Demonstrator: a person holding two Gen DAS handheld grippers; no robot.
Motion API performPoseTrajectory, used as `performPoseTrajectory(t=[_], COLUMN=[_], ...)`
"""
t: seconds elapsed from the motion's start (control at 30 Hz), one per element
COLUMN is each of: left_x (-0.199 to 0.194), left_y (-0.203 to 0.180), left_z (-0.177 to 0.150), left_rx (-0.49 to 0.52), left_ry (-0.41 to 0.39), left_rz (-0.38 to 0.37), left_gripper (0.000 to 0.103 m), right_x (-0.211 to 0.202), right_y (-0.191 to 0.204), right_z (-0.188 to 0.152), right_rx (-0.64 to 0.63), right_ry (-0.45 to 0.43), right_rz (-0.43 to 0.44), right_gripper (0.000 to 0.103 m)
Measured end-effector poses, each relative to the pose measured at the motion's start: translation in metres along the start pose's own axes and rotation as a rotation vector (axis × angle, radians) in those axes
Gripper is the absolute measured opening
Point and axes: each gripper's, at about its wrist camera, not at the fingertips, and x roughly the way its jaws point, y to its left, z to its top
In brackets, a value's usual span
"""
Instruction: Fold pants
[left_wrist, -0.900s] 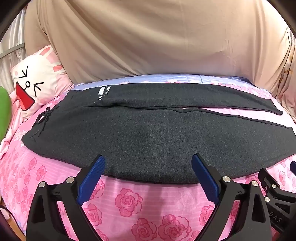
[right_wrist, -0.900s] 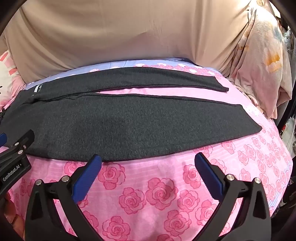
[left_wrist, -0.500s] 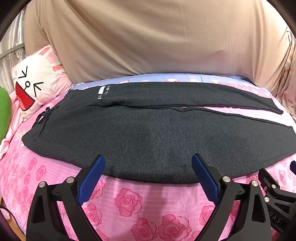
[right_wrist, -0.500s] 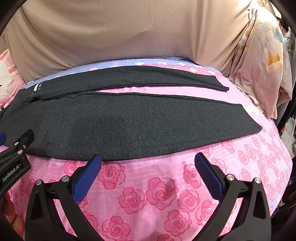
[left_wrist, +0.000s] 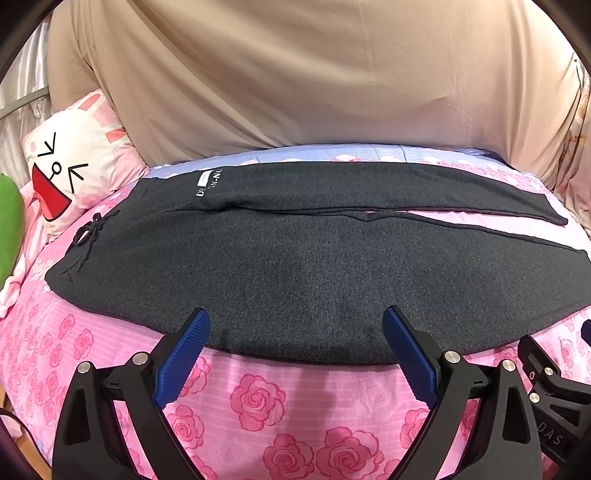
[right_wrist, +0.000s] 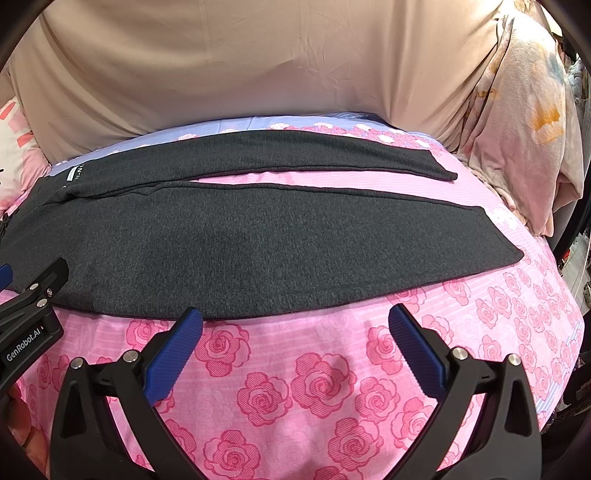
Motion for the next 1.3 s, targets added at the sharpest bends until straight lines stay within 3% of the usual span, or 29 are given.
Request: performPoseTrajectory(t=[1.1,1.3], left_x=[0.002,0.003], left_y=[-0.003,0.008], left_z=[0.000,0.000], left_rx=[0.006,-0.047], left_ry=[0.012,0.019], left_rz=[0.009,-0.040], left_gripper=[0.093,0.093], right_x=[-0.003,0.001], right_y=[0.002,-0.007], right_z=[0.002,0.001], right_rx=[0.003,0.017], right_ry=[-0.001,0.015], right_rz=[0.002,0.059], right_gripper=[0.098,0.098])
